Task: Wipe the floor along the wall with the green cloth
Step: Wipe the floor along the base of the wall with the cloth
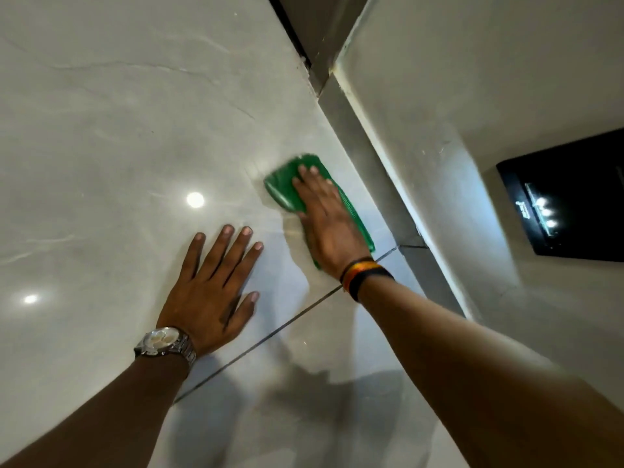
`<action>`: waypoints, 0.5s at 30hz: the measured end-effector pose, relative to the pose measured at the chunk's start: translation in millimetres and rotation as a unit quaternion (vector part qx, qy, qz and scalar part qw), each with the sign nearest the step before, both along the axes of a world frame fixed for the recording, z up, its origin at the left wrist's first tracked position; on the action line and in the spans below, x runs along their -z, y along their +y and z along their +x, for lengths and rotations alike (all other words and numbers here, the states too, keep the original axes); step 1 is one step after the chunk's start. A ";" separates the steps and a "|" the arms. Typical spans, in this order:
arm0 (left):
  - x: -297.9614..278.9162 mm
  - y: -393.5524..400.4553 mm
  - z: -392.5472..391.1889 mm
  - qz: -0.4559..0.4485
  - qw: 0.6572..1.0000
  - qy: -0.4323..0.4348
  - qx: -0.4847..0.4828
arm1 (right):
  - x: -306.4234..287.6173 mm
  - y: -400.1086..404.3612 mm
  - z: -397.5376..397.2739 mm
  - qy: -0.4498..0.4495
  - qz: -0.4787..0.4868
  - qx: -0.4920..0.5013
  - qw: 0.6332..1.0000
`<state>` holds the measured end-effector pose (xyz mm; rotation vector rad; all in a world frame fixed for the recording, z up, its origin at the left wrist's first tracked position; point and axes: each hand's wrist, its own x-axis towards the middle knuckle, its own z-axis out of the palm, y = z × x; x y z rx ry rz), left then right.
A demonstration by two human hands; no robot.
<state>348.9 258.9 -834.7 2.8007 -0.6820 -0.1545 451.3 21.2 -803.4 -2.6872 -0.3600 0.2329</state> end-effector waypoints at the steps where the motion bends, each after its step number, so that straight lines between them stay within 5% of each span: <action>1: -0.2 -0.2 0.6 -0.002 1.000 0.002 -0.003 | 0.9 -11.1 -12.6 -0.002 -0.008 0.018 1.000; 6: 1.2 1.2 1.0 -0.010 1.000 0.004 -0.004 | 3.4 -21.9 -1.4 -0.009 -0.008 0.142 0.990; 12: 3.3 0.4 -1.4 -0.002 1.000 0.004 -0.002 | 1.9 28.0 74.6 -0.019 0.057 0.142 0.988; 15: 3.2 0.9 -1.0 0.004 1.000 0.006 -0.002 | 4.3 37.2 74.9 -0.021 0.012 0.051 0.998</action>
